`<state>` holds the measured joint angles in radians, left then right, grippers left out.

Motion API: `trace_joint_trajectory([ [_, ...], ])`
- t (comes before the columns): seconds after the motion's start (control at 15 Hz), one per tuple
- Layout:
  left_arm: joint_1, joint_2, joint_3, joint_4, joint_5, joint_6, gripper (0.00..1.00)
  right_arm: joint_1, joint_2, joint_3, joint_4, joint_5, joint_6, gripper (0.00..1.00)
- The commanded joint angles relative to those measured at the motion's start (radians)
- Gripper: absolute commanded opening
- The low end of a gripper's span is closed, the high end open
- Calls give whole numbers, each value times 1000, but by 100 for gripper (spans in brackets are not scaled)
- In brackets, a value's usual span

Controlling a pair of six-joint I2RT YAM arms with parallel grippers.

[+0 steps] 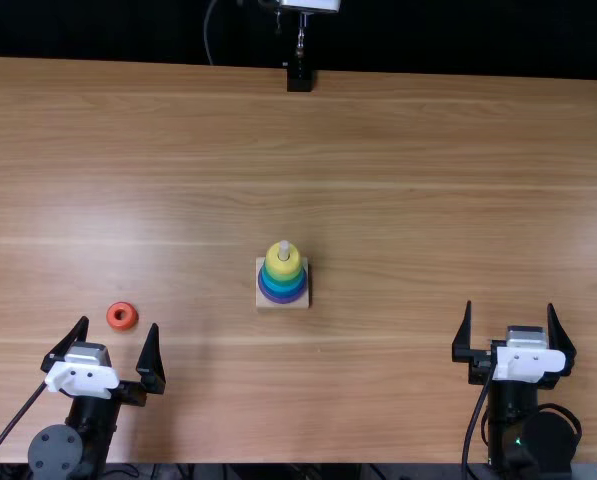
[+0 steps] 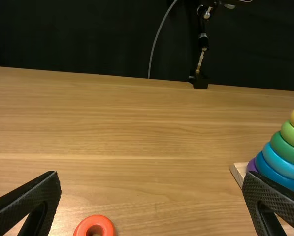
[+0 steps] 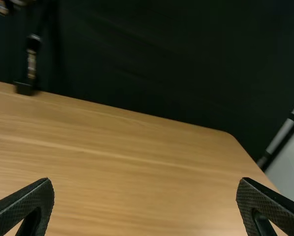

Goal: Build the Hanoi tower: stack the rings onto the peg from bottom to top in this color order: purple, dark blue, light blue, dark green, light green, yellow, orange.

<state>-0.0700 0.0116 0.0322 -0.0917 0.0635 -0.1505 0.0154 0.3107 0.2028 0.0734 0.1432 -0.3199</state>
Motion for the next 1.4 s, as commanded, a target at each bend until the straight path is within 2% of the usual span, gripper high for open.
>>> trace_joint_trajectory([
  [0.0,13,-12,-32,-4,17,3,100,-14,-9,-54,-8,11,0,100],
  [0.27,13,-12,-32,-4,17,5,100,-17,-205,-144,-6,13,1,100],
  [0.47,13,-12,-32,-4,17,3,100,-17,-223,-181,-6,17,12,100],
  [0.53,13,-12,-32,-4,17,3,100,-17,-228,-183,-8,15,60,100],
  [0.6,13,-12,-32,-4,17,5,100,-17,-251,-183,-12,17,127,100],
  [0.67,13,-12,-32,-4,17,3,100,-17,-292,-183,-17,13,178,100],
  [0.73,13,-12,-32,-4,17,5,100,-14,-311,-184,-54,11,206,100],
  [0.87,13,-12,-32,-4,17,5,100,-17,-311,-184,-163,10,204,100],
  [1.33,13,-12,-32,-4,17,3,100,-17,-311,-184,-165,10,206,100],
])
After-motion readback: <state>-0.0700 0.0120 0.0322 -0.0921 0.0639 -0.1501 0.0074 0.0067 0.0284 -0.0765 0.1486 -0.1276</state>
